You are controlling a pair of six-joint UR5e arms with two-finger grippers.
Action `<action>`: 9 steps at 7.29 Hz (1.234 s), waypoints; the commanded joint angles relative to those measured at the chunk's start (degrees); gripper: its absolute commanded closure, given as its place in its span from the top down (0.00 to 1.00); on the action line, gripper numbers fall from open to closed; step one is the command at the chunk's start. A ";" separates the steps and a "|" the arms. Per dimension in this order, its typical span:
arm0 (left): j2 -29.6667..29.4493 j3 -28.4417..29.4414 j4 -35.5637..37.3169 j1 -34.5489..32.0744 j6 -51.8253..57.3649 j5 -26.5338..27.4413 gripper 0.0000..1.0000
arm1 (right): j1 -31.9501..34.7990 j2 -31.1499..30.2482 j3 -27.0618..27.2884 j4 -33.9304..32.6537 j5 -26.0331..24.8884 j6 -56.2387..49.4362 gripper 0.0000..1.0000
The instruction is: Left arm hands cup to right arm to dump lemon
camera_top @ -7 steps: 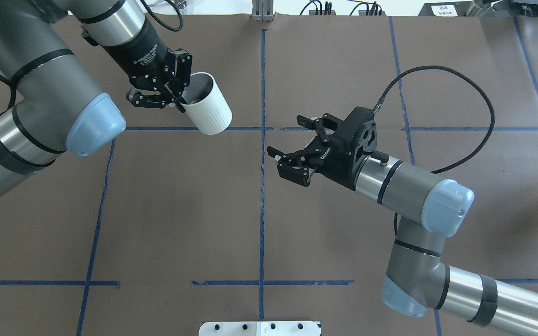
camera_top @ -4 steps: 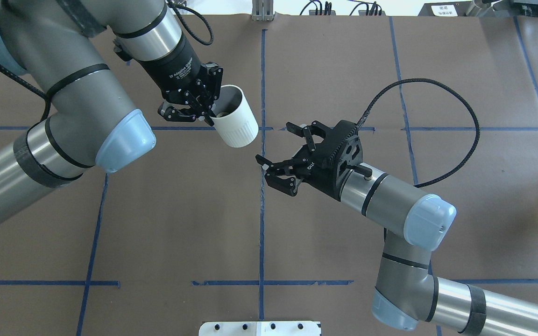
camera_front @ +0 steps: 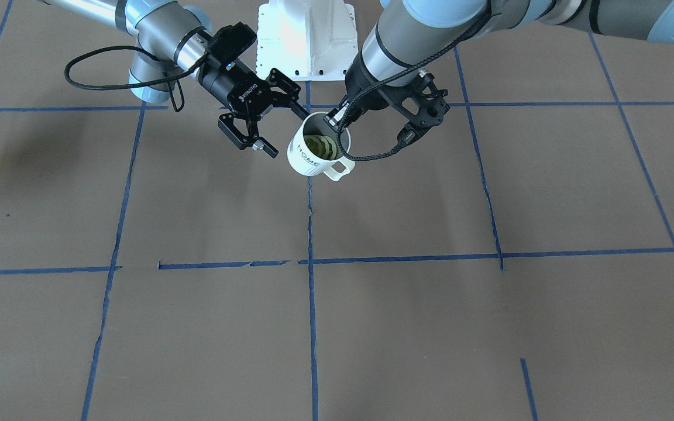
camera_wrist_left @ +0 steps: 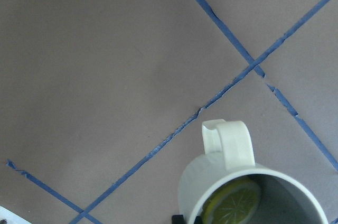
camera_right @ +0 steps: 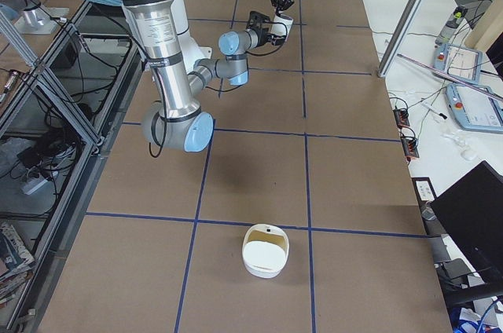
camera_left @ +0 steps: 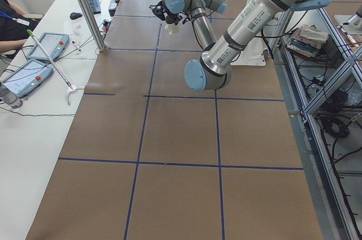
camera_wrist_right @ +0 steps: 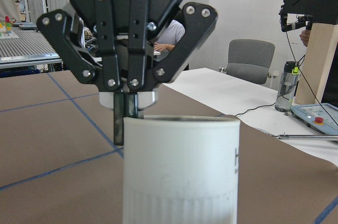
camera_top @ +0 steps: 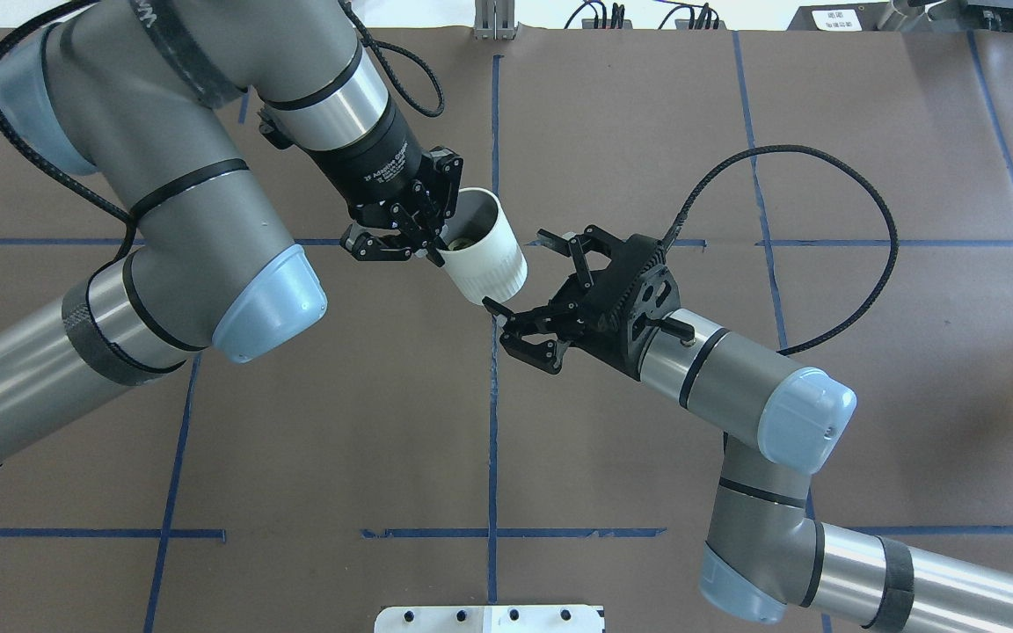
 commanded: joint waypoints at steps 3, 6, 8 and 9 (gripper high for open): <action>-1.25 -0.17 -0.62 1.29 -1.45 -0.07 0.00 | 0.00 0.00 -0.02 0.09 0.01 -0.09 0.99; -1.43 -0.61 -1.85 1.38 -1.89 -0.15 0.00 | -0.09 0.00 -0.02 0.00 -0.08 -0.17 0.99; -1.35 -0.78 -1.94 1.38 -1.63 -0.24 0.00 | -0.18 0.00 -0.11 0.09 -0.08 -0.09 0.99; -1.34 -1.13 -1.94 1.38 -1.63 -0.33 0.00 | -0.18 0.00 -0.11 0.09 -0.08 -0.09 0.99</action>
